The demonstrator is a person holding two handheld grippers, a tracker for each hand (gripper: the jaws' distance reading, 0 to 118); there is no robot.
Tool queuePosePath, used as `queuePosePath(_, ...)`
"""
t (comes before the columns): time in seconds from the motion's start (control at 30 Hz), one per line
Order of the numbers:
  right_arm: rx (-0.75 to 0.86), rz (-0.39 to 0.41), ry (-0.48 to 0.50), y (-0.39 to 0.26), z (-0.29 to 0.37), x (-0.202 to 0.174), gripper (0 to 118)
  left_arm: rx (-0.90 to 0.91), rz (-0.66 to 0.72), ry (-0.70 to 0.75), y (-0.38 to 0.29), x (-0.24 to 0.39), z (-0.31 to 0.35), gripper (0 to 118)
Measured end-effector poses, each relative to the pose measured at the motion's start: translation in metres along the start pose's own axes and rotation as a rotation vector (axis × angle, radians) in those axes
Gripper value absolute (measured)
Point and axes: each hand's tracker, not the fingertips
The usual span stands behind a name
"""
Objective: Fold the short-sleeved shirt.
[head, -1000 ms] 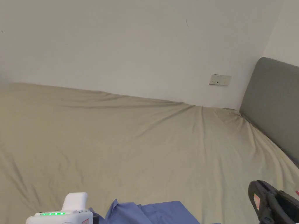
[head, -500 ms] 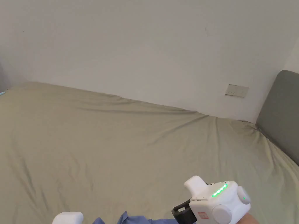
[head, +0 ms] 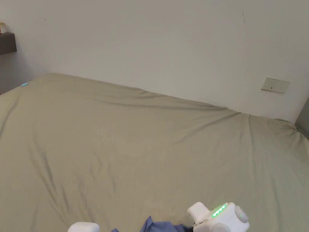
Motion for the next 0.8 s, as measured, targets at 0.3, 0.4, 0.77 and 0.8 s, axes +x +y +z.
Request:
queuePosePath(0.3, 0.205, -0.290, -0.016, -0.004, 0.138, 0.035, 3, 0.097, 0.026, -0.050, 0.034, -0.006, 0.056, 0)
queuePosePath(0.4, 0.300, -0.300, -0.105, -0.008, 0.223, 0.058, 3, 0.152, 0.004, -0.029, 0.061, -0.008, 0.086, 0)
queuePosePath(0.77, 0.642, -0.461, -0.310, -0.076, 0.522, 0.099, 3, 0.563, -0.016, 0.031, 0.185, -0.011, 0.268, 0)
queuePosePath(0.8, 0.662, -0.475, -0.339, -0.082, 0.538, 0.100, 3, 0.585, -0.005, 0.035, 0.196, -0.012, 0.281, 0)
